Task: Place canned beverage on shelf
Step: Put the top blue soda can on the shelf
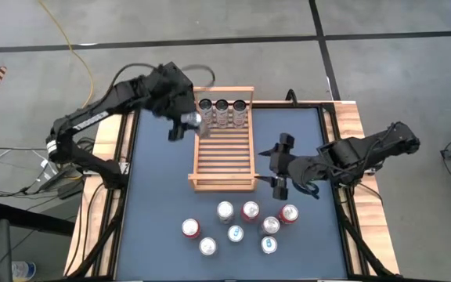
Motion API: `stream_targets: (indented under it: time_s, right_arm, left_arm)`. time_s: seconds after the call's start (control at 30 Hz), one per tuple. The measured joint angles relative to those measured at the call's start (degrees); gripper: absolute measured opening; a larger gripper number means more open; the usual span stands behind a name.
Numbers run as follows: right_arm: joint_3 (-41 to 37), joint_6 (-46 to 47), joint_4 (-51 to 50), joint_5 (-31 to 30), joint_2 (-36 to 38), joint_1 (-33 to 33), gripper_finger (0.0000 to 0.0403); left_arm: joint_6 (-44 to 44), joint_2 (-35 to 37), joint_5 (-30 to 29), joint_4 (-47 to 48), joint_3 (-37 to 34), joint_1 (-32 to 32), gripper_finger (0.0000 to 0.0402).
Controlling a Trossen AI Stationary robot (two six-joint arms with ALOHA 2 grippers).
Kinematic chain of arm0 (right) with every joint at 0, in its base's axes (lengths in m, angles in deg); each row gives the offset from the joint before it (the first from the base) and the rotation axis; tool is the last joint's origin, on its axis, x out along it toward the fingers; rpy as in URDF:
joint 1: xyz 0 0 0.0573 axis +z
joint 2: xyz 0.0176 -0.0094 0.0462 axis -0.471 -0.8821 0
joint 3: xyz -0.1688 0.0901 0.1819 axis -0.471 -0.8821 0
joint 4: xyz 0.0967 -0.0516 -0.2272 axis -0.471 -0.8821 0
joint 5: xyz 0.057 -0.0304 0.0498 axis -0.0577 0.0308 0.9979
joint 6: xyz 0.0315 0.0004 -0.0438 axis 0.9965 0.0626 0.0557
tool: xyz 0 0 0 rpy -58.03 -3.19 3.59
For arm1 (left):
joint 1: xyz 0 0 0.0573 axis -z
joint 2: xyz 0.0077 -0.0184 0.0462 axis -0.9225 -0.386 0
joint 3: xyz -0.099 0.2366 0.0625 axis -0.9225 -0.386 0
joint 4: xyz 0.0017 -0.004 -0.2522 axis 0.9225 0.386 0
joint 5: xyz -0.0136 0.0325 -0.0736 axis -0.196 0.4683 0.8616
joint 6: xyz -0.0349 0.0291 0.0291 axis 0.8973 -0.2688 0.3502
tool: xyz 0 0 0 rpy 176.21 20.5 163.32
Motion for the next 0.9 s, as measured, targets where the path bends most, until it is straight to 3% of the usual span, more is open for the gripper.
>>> stream_targets:
  time_s: [0.07,0.23,0.5,0.77,0.9]
  right_arm:
    - [0.0,0.5,-1.9,-0.4,-0.1,0.0,0.0301]
    - [-0.1,0.8,-1.9,-0.4,-0.5,0.0,0.0301]
    - [-0.1,5.8,-1.8,-0.5,-0.8,0.0,0.0301]
    - [-0.1,7.4,-0.8,-0.5,-3.0,1.2,0.0301]
    - [-0.2,7.3,-2.1,-1.1,-4.6,1.5,0.0302]
  left_arm:
    - [-2.5,-0.1,5.5,-2.4,-3.0,-4.5,0.0237]
    - [-8.4,-0.7,8.1,-4.9,-8.8,-10.2,0.0237]
    - [-16.3,-5.3,14.5,-4.5,-9.6,-11.4,0.0237]
    - [-19.6,-11.8,9.4,-4.5,-9.6,-11.3,0.0237]
    - [-20.2,-13.6,10.0,-5.0,-9.6,-12.0,0.0237]
